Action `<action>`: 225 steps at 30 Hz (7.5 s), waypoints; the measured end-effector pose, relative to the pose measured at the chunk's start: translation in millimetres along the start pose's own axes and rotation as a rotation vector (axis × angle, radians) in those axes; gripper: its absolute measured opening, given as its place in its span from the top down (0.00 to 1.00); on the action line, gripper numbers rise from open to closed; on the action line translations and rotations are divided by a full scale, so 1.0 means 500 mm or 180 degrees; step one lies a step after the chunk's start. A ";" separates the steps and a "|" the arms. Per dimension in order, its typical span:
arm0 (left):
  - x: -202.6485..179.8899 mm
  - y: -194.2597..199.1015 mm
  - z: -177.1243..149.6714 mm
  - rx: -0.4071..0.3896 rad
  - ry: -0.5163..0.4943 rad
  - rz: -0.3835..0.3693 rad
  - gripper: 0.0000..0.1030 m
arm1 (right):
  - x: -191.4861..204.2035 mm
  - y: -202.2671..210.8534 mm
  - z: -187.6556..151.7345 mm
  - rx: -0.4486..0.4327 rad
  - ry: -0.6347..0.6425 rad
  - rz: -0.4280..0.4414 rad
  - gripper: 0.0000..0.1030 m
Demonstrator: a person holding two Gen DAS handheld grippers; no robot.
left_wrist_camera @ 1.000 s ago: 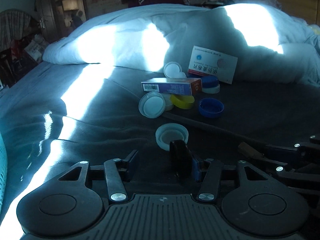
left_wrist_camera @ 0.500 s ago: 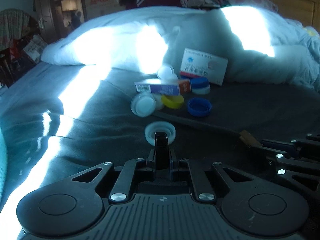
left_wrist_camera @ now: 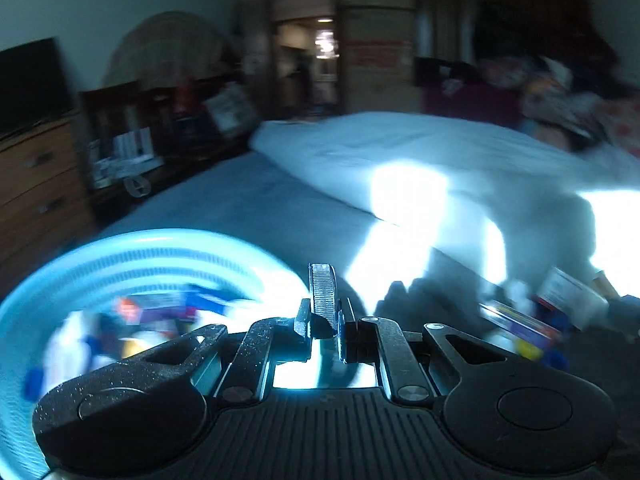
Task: Organize objects
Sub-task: 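Carry the clothespin and black item over the basket and open both grippers, then move both open grippers back to the caps on the bed, then grasp a clear cap with the left gripper while the right gripper grasps a blue cap, then carry the clear and blue caps over the basket and open both grippers, then move both open grippers back to the items on the bed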
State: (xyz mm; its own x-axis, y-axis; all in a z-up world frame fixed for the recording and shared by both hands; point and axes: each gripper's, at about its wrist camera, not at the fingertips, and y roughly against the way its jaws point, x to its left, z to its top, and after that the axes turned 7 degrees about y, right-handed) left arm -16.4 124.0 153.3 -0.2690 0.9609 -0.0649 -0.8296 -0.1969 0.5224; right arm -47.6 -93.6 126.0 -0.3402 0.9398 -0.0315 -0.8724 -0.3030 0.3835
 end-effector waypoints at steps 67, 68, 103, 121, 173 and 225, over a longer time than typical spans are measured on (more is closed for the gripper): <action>0.311 -0.024 0.056 0.0119 0.0823 0.0649 0.74 | 0.460 -0.147 0.212 0.0049 0.0548 0.1116 0.73; 0.311 -0.024 0.058 0.0117 0.0818 0.0652 0.73 | 0.460 -0.145 0.211 0.0037 0.0547 0.1110 0.72; -0.334 -0.192 -0.280 0.0685 -0.1071 -0.1116 0.28 | -0.137 0.171 -0.307 0.0799 -0.0552 -0.0752 0.33; -0.238 -0.124 -0.220 0.0501 -0.0599 -0.1057 0.61 | -0.184 -0.182 -0.198 0.0725 -0.0390 -0.0397 0.37; 0.364 0.047 0.108 0.0017 0.0836 0.0619 0.61 | 0.481 -0.056 0.271 0.0071 0.0539 0.1234 0.60; 0.367 0.016 0.091 0.0105 0.0734 0.0746 0.47 | 0.475 -0.111 0.213 0.0121 0.0448 0.1096 0.53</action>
State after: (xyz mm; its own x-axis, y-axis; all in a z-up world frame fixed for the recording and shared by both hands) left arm -50.1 307.5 184.2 -0.5575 0.8202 -0.1287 -0.7169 -0.3974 0.5728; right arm -42.5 163.2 195.3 -0.6588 0.7521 -0.0202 -0.6856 -0.5891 0.4276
